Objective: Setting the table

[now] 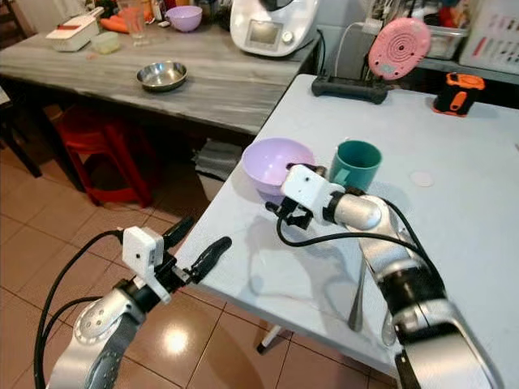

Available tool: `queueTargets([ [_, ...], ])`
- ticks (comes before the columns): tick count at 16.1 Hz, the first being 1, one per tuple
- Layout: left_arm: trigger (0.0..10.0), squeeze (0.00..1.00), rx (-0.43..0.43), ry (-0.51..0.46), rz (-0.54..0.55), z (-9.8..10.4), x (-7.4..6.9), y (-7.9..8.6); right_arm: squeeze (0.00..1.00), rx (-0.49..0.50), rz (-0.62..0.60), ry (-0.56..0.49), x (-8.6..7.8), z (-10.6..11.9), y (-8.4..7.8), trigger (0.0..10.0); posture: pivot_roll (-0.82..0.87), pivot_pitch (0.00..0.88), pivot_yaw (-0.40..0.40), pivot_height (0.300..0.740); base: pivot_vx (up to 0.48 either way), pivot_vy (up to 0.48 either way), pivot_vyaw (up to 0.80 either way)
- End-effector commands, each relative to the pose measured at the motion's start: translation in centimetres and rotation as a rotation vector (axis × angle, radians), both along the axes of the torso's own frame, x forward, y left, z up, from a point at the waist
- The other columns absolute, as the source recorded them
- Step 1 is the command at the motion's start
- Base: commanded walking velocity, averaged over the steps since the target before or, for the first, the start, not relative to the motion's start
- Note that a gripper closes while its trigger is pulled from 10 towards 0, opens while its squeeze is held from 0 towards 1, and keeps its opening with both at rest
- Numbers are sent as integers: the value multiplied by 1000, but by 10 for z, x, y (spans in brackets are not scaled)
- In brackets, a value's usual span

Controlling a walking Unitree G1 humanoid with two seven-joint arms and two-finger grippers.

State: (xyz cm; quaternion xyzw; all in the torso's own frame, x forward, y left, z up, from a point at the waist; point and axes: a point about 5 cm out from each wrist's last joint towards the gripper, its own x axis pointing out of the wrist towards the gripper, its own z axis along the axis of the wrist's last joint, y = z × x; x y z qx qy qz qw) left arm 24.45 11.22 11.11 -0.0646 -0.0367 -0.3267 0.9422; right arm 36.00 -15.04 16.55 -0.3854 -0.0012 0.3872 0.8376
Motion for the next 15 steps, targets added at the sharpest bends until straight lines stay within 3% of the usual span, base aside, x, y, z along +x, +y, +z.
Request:
queueTargets([
  [1, 10000, 0, -1, -2, -21, 3, -5, 0, 0, -58, 37, -25, 4, 4, 2, 10000, -22, 161, 30, 740, 0, 0, 0],
  [3, 10000, 0, -10, 15, -46, 3, -11, -1, 0, -106, 60, -28, 9, 3, 1, 10000, -16, 174, 32, 740, 0, 0, 0],
  [4, 10000, 0, -26, 17, -84, 5, -14, -5, 0, -129, 58, -29, 11, 1, -1, 3804, -13, 178, 33, 740, 0, 0, 0],
  [5, 10000, 0, -31, 19, -103, 6, -16, -7, 0, -153, 60, -33, 12, 0, -3, 0, -11, 179, 33, 740, 0, 0, 0],
  [15, 10000, 0, -14, 34, -123, 6, -17, -10, 0, -255, 54, -129, 17, -3, -13, 0, -9, 169, 33, 740, 0, 0, 0],
])
